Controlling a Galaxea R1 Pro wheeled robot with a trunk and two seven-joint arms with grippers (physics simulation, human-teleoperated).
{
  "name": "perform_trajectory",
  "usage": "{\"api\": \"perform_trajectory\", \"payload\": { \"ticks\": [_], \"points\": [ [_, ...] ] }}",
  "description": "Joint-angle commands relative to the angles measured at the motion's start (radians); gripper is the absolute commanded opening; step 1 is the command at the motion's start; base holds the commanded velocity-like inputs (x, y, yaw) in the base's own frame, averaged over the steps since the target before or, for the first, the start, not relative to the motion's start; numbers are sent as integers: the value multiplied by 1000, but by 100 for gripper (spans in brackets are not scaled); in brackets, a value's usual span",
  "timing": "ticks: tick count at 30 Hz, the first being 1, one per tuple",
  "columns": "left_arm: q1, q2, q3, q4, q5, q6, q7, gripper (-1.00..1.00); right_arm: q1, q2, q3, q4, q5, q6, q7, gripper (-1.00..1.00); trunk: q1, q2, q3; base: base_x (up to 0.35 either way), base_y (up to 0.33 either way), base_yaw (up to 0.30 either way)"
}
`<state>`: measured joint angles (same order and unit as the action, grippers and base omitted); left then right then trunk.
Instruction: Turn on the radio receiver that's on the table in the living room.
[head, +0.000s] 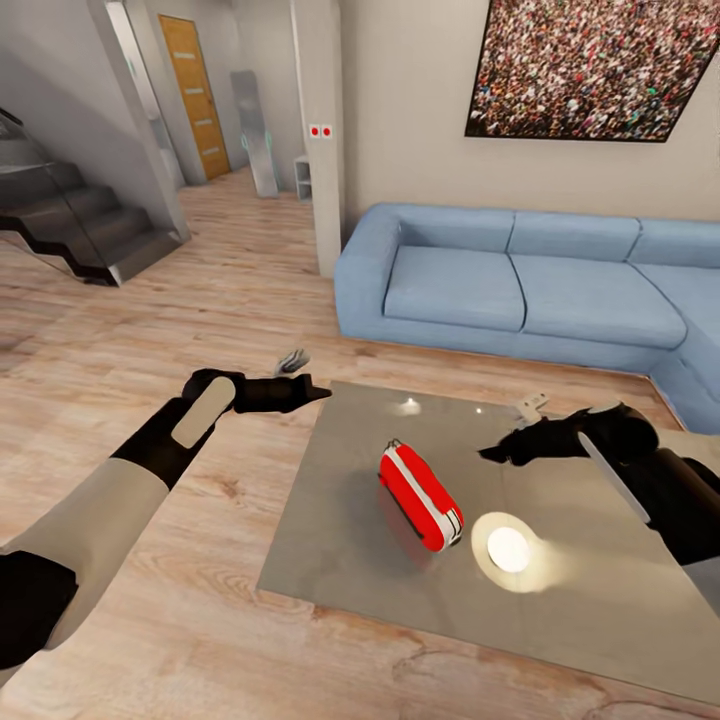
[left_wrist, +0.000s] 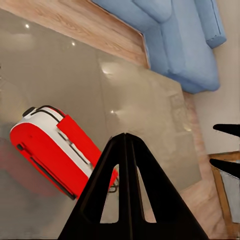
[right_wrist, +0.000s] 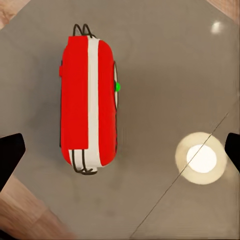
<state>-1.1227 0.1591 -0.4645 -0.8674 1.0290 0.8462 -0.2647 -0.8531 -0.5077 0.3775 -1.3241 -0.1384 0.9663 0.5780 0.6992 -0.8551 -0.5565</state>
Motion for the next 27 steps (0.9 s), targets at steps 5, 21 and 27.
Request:
{"api": "perform_trajectory", "payload": {
  "ticks": [5, 21, 27],
  "points": [
    [32, 0, -38, 14, -1, -13, 1, -100, -4, -9, 0, 93, -1, -91, -2, 100, 0, 0, 8, 0, 0, 0],
    [47, -12, -247, 213, 11, -167, -3, -100, -4, -7, 3, 462, -1, -349, -4, 100, 0, 0, 34, 0, 0, 40],
    [58, -27, -262, 315, 8, -182, -17, -100, -4, -2, 4, 615, -3, -441, -3, 100, 0, 0, 43, 0, 0, 80]
  ]
}}
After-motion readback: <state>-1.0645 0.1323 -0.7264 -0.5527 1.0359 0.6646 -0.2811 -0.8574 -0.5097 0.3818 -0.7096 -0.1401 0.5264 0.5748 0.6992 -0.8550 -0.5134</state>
